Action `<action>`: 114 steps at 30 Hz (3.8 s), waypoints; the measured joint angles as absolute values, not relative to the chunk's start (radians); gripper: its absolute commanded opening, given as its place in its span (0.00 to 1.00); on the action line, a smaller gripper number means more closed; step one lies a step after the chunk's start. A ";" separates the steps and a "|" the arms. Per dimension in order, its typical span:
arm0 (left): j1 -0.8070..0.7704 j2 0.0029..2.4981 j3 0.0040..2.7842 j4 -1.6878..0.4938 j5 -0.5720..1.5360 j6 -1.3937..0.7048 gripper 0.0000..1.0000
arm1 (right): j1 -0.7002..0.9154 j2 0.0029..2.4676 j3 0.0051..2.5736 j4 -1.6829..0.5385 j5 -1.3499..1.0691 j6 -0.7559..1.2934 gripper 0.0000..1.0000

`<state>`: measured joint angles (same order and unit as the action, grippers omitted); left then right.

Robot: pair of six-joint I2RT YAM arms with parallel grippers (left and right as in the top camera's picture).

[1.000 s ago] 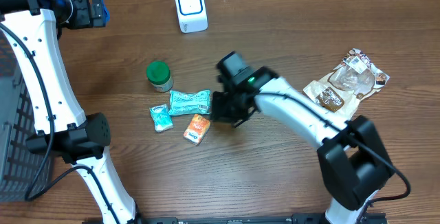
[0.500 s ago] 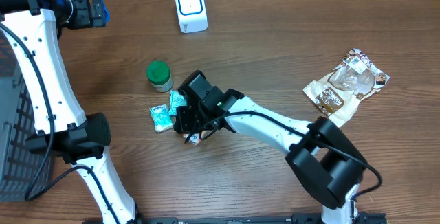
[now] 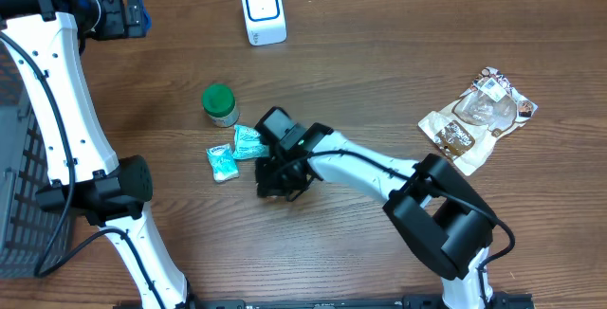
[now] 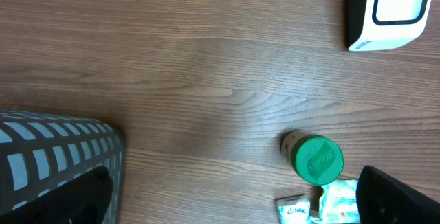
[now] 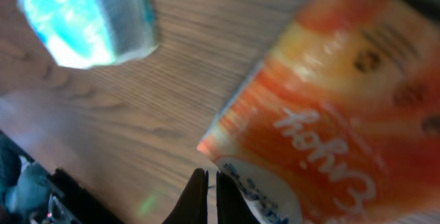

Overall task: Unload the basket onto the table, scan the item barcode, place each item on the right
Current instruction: 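Move the right gripper over the orange packet at center, then close the right gripper on the orange packet and lift it, then carry the orange packet up and right, turning it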

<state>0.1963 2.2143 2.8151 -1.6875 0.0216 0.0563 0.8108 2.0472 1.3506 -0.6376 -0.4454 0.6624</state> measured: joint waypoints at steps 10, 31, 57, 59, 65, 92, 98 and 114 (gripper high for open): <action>0.196 2.214 2.815 -1.688 0.022 0.056 0.99 | 0.657 2.047 1.351 -0.723 -0.444 0.593 0.04; 0.196 2.214 2.815 -1.687 0.022 0.056 1.00 | 0.498 2.036 1.518 -0.963 -0.450 0.327 0.44; 0.196 2.214 2.815 -1.687 0.021 0.056 0.99 | 0.458 2.104 1.378 -0.728 -0.602 0.343 0.33; 0.196 2.214 2.815 -1.688 0.022 0.056 1.00 | 0.458 2.104 1.351 -0.701 -0.611 0.362 0.32; 0.196 2.214 2.815 -1.688 0.022 0.056 0.99 | 0.458 2.104 1.326 -0.663 -0.640 0.387 0.15; 0.196 2.214 2.815 -1.688 0.022 0.056 1.00 | 0.287 1.958 1.312 -0.615 -1.052 0.300 0.04; 0.196 2.214 2.815 -1.688 0.022 0.056 1.00 | 0.190 1.848 1.312 -0.493 -1.349 0.310 0.04; 0.196 2.214 2.815 -1.688 0.022 0.056 1.00 | 0.087 1.842 1.312 -0.249 -1.536 0.687 0.04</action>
